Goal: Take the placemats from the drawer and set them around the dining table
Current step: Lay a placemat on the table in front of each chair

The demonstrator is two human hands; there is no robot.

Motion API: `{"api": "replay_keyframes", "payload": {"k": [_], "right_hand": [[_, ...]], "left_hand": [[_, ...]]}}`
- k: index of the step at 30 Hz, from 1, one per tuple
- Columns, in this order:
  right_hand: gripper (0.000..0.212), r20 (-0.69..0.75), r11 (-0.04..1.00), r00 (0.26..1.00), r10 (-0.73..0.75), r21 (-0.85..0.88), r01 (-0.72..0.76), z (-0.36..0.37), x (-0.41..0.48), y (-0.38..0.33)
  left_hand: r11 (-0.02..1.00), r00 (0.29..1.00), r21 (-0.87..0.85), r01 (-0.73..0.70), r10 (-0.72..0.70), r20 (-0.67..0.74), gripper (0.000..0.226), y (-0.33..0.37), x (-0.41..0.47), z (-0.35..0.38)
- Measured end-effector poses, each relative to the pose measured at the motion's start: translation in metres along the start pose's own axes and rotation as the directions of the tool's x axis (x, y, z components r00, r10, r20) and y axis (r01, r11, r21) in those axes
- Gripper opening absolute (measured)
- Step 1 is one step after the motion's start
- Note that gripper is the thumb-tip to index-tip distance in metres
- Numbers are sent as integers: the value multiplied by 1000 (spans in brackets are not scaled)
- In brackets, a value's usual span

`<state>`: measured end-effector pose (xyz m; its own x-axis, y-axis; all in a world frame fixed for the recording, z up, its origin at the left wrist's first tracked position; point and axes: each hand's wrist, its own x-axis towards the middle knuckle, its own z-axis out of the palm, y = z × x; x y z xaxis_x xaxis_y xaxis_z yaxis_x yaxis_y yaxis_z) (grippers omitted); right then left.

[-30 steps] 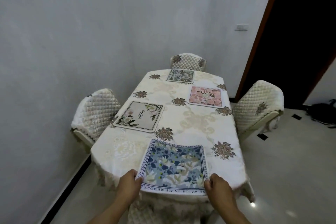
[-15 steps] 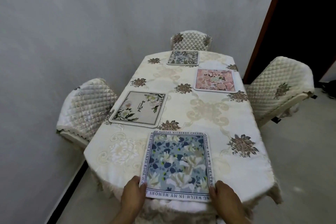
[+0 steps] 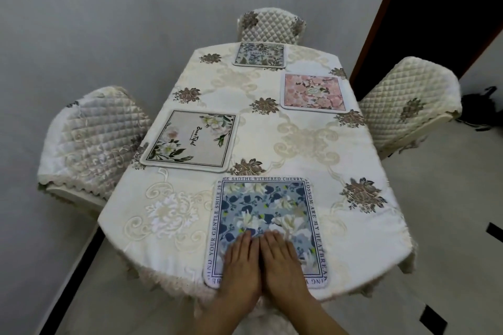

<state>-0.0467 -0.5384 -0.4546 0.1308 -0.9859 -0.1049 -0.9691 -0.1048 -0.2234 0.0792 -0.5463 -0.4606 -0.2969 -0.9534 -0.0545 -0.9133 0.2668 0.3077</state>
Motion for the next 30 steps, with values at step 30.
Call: {"api": "replay_keyframes", "payload": {"k": [30], "right_hand": [[62, -26, 999, 999, -48, 7, 48, -22, 177, 100]], "left_hand": [[995, 999, 87, -40, 42, -17, 66, -67, 181, -14]]}}
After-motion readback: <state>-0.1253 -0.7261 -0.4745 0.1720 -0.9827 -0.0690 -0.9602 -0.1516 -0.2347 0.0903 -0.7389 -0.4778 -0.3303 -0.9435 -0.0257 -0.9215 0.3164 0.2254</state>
